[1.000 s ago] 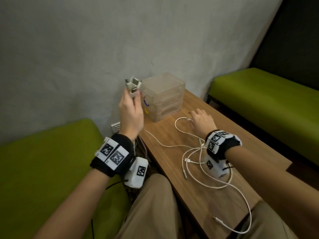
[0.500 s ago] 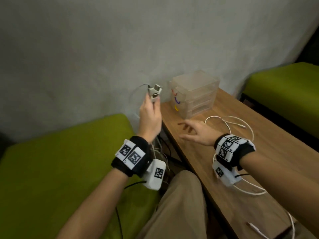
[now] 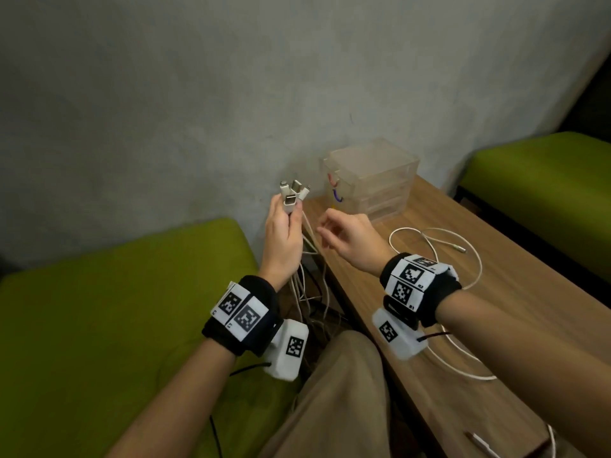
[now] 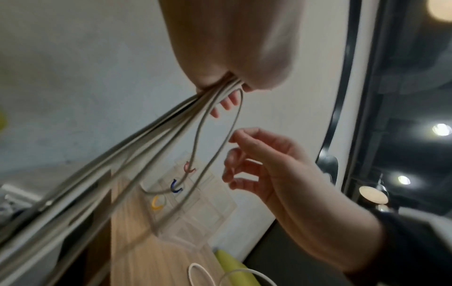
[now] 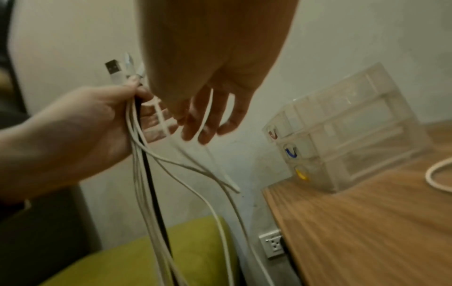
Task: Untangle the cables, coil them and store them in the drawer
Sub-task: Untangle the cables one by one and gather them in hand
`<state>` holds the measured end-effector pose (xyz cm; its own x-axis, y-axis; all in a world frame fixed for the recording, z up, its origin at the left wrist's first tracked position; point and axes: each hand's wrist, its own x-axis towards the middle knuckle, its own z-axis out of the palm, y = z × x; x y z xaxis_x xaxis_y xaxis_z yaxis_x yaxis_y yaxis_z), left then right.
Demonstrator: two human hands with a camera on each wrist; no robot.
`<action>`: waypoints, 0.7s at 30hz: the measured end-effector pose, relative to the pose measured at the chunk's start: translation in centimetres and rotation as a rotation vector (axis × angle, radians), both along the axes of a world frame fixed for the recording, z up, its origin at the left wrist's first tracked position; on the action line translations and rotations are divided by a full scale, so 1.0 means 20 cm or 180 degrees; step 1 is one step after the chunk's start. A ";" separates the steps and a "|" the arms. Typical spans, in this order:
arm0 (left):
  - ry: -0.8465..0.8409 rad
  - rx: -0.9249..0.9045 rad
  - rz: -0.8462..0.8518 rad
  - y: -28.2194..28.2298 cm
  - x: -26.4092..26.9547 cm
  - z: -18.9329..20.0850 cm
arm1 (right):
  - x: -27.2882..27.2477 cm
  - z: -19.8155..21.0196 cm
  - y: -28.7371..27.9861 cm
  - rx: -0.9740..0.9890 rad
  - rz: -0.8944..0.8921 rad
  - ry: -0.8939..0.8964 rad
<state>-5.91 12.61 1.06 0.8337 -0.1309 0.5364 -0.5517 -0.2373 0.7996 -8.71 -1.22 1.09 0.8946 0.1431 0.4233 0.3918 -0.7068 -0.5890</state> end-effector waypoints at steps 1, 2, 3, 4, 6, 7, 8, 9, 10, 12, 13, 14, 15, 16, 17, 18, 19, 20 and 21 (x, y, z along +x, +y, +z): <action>-0.0021 -0.0033 0.0056 0.00 -0.01 0.00 | 0.00 0.00 0.00 -0.0069 -0.0067 -0.0178; -0.0070 -0.0034 0.0100 -0.01 -0.01 0.00 | -0.01 0.01 -0.01 -0.0049 -0.0157 -0.0340; -0.0092 -0.0006 0.0076 -0.02 -0.01 0.00 | 0.00 0.02 -0.01 0.0034 -0.0221 -0.0479; -0.0037 0.0032 0.0005 -0.02 -0.01 0.00 | 0.00 0.03 0.00 0.0105 -0.0261 -0.0569; 0.0103 0.0107 -0.0215 -0.02 -0.01 0.03 | 0.02 0.05 0.01 0.0091 -0.0248 -0.0645; 0.0068 0.0189 -0.0290 -0.01 0.00 0.04 | 0.03 0.06 0.01 0.0024 -0.0223 -0.0648; -0.0036 0.0324 -0.0297 0.00 0.00 0.05 | 0.03 0.07 0.01 -0.0050 -0.0177 -0.0631; -0.0211 0.0555 -0.0242 0.02 0.01 0.06 | 0.04 0.07 0.01 -0.0112 -0.0104 -0.0618; -0.0416 0.0868 -0.0130 0.03 0.01 0.06 | 0.04 0.07 0.02 -0.0141 -0.0011 -0.0595; -0.0706 0.1384 0.0060 0.05 0.03 0.06 | 0.03 0.07 0.01 -0.0136 0.0102 -0.0516; -0.0789 0.1440 0.0131 0.06 0.04 0.05 | 0.03 0.08 0.01 -0.0097 0.0099 -0.0474; -0.0773 0.1336 0.0134 0.06 0.04 0.05 | 0.03 0.07 0.01 -0.0030 0.0095 -0.0434; -0.0664 0.1013 0.0047 0.06 0.03 0.05 | 0.03 0.07 0.00 0.0050 0.0125 -0.0396; -0.0506 0.0611 -0.0054 0.04 0.01 0.06 | 0.02 0.08 0.01 0.0098 0.0188 -0.0325; -0.0388 0.0281 -0.0106 0.02 -0.01 0.06 | 0.02 0.08 0.01 0.0073 0.0272 -0.0234; -0.0313 0.0084 -0.0083 0.00 -0.02 0.07 | 0.01 0.08 0.02 -0.0002 0.0367 -0.0128; -0.0258 -0.0029 -0.0041 -0.01 -0.03 0.08 | 0.01 0.08 0.03 -0.0061 0.0473 -0.0038; -0.0206 -0.0093 -0.0025 -0.03 -0.03 0.08 | 0.00 0.08 0.04 -0.0036 0.0574 0.0034; -0.0178 -0.0133 -0.0052 -0.04 -0.03 0.09 | 0.00 0.08 0.05 0.0070 0.0642 0.0102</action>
<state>-6.54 11.77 2.89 0.8003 -0.1207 0.5874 -0.5993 -0.1949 0.7764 -8.80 -0.29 2.75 0.8619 0.3116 0.4000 0.5048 -0.6028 -0.6180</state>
